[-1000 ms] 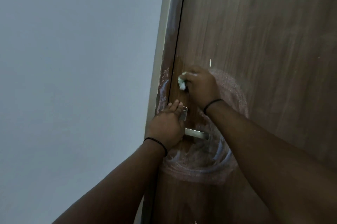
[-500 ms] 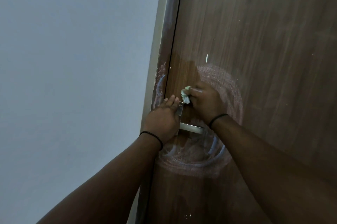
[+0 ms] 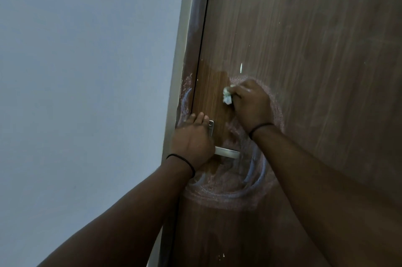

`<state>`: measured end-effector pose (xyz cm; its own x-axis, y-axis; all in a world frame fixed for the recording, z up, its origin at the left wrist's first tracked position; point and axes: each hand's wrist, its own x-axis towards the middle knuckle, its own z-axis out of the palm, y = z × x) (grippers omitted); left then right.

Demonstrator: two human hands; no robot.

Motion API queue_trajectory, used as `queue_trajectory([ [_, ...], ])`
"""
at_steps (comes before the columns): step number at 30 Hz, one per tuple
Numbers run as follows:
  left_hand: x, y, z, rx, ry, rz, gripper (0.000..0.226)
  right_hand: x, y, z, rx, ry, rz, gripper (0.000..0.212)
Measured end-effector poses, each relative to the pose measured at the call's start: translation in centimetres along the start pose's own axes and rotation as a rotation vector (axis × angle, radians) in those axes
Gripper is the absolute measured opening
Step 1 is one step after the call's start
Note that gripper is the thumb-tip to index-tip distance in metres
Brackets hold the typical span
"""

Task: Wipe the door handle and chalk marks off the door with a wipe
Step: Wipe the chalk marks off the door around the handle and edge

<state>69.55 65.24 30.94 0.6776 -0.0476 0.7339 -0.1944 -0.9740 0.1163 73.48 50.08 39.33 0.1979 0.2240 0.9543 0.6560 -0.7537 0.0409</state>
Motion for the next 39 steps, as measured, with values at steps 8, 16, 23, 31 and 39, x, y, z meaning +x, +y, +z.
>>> queue_trajectory([
  [8, 1.6, 0.5, 0.3, 0.015, 0.147, 0.068, 0.057, 0.0, 1.2, -1.5, -0.060, -0.036, -0.149, 0.010],
  [16, 2.5, 0.6, 1.1, 0.032, 0.123, 0.065, 0.059, 0.2, 0.2, 0.2, -0.038, -0.085, -0.183, 0.011],
  [23, 2.6, 0.7, 0.2, 0.044, 0.080, 0.075, 0.059, 4.4, 0.3, 0.0, -0.088, 0.013, -0.037, 0.012],
  [31, 2.6, 1.1, -0.3, 0.060, 0.045, 0.064, 0.059, 1.9, 3.5, -2.6, -0.081, 0.020, -0.079, 0.010],
  [39, 2.5, 1.0, 0.1, 0.065, 0.054, 0.059, 0.058, -2.0, 2.8, -2.6, -0.120, -0.134, -0.150, 0.016],
])
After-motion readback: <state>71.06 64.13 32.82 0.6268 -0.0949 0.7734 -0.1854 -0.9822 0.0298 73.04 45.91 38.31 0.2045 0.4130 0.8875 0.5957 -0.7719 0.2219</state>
